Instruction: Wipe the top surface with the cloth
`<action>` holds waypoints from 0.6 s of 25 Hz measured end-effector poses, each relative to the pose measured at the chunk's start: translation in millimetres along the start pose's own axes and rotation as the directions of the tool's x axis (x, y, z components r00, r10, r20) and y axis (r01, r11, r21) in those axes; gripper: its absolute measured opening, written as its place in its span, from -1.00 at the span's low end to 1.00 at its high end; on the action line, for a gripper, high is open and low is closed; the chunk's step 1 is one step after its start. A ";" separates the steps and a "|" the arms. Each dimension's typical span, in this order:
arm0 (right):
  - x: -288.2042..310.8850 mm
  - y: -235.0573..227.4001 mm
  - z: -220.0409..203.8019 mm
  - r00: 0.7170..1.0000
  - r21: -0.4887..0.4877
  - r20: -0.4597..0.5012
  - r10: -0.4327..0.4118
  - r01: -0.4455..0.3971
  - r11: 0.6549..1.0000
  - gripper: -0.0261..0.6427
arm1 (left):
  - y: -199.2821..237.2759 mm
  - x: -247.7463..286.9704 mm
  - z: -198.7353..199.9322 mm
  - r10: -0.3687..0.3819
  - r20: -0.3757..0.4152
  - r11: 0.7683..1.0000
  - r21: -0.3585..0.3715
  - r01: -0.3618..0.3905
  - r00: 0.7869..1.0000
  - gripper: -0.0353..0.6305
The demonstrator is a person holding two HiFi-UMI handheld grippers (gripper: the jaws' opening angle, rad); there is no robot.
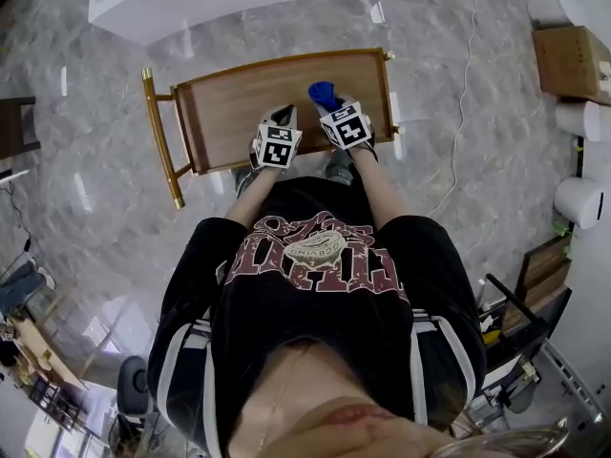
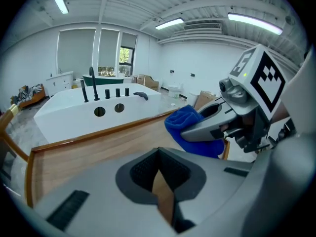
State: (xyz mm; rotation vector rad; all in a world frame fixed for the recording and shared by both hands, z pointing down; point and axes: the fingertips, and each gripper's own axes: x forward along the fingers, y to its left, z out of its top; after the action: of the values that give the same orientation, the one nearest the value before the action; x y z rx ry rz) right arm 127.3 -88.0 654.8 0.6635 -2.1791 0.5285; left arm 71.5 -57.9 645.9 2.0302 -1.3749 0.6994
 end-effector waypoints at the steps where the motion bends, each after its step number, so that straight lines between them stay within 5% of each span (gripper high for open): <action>1: 0.7 5.7 8.4 1.000 0.001 0.020 0.008 -0.008 1.000 -0.73 | 3.8 -3.7 4.6 0.010 0.016 1.000 -0.002 -0.010 1.000 -0.75; 15: -39.4 26.9 95.1 0.962 0.000 0.273 0.006 -0.006 1.000 -0.73 | 18.9 -50.2 90.6 0.083 0.232 0.996 -0.033 -0.077 0.969 -0.75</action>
State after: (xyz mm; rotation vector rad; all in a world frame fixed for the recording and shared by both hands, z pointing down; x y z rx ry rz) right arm 79.4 -109.2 562.3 0.7689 -2.4388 0.4623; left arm 46.1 -96.5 551.2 2.1002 -1.5974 0.4861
